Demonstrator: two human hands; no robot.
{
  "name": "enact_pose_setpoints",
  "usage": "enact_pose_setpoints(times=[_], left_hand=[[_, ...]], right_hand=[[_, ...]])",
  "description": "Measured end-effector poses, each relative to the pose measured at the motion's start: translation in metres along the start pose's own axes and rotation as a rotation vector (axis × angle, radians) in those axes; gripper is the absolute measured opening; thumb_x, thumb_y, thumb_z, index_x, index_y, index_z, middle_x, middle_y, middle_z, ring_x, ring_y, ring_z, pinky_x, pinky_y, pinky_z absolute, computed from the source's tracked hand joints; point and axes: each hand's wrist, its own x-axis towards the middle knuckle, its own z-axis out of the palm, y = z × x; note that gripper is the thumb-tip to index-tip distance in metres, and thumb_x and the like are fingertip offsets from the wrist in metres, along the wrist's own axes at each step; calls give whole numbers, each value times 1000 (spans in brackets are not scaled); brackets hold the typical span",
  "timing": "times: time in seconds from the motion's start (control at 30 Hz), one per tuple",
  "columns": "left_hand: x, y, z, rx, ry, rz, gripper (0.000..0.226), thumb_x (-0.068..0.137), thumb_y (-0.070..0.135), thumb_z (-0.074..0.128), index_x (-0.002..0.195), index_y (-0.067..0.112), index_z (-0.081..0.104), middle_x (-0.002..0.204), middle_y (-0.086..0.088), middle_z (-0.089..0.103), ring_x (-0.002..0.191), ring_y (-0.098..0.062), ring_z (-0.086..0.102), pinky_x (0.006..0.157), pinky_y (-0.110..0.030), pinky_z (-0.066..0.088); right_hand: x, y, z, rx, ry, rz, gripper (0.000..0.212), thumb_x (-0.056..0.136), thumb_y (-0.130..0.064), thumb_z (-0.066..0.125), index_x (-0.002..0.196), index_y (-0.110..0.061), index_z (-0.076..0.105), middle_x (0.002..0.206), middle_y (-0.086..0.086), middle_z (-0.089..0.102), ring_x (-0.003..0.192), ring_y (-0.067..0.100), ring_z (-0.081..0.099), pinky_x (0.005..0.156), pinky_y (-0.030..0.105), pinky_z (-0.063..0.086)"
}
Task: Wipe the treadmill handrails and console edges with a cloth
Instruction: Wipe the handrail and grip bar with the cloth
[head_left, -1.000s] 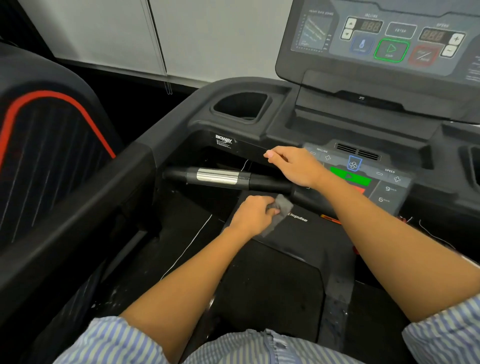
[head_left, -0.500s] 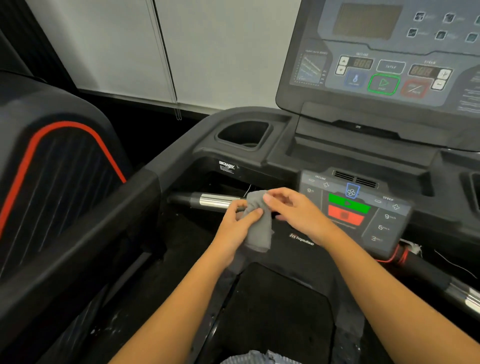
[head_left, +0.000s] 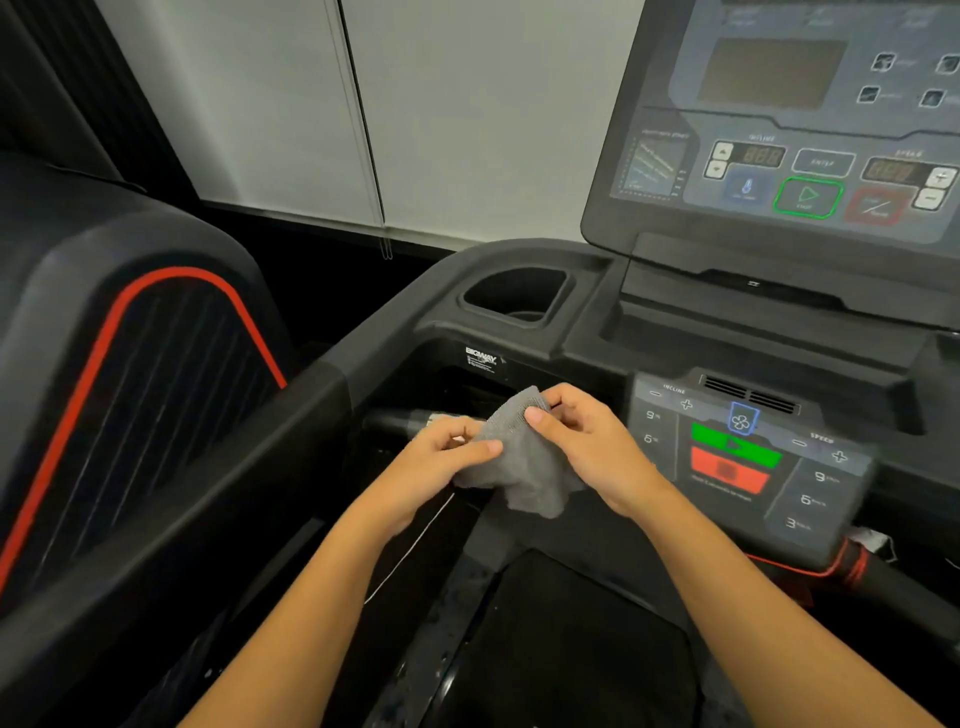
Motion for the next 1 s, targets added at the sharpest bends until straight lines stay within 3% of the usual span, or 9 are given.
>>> enact_pose_setpoints(times=[0.07,0.13,0.27,0.37,0.47,0.6,0.77,0.9,1.0], left_hand=[[1,0,-13,52,-29,34,10,83,20,65,92,15,63,105,7,61,96,-6,60,81,-18,48],[1,1,-24,39,-88,54,24,81,23,67,100,10,60,106,-1,63,98,-15,62,83,-25,51],[2,0,-35,4,-166,20,32,79,22,66,108,13,55,105,-8,65,98,-21,63,84,-32,52],[6,-5,-37,73,-242,-66,32,84,21,66,113,25,56,114,-7,63,104,-19,62,90,-36,52],[11,-8,-41,190,-252,-100,23,87,27,62,109,23,62,111,-1,65,103,-15,62,92,-34,51],[22,-8,-51,393,-127,-22,13,90,30,57,84,24,67,99,7,61,89,-2,59,79,-15,48],[45,-23,-62,360,102,-22,9,87,33,61,82,26,66,82,6,65,81,-13,60,75,-30,49],[59,-39,-61,637,240,-14,9,84,41,61,83,31,61,81,14,63,83,-6,59,89,-37,43],[63,-45,-57,753,295,18,9,85,35,61,93,30,60,91,14,55,85,-4,52,90,-33,33]], right_hand=[[3,1,5,-38,5,-29,7,90,-30,59,85,-26,62,87,16,66,76,25,61,76,38,51],[7,1,9,-116,36,-62,7,91,-31,58,85,-28,61,82,12,65,73,24,61,72,31,51],[15,2,15,-251,145,-111,9,93,-28,55,85,-24,58,68,5,55,57,2,46,58,11,40],[20,3,20,-310,206,-133,10,95,-25,52,87,-20,56,62,-8,47,55,-1,44,58,9,38],[25,2,22,-390,223,-157,10,95,-25,51,91,-19,58,66,-11,48,60,-2,47,60,7,37],[38,6,27,-513,218,-98,13,95,-30,50,93,-19,56,72,-10,50,66,2,47,56,12,34],[55,10,32,-565,231,-22,14,95,-31,51,90,-18,53,82,-1,55,70,7,50,57,16,34],[69,11,38,-633,206,45,21,95,-32,49,109,-16,53,104,3,54,88,15,54,72,26,45],[72,18,41,-740,153,91,33,95,-29,51,125,-18,44,119,6,51,100,21,55,83,33,49]])
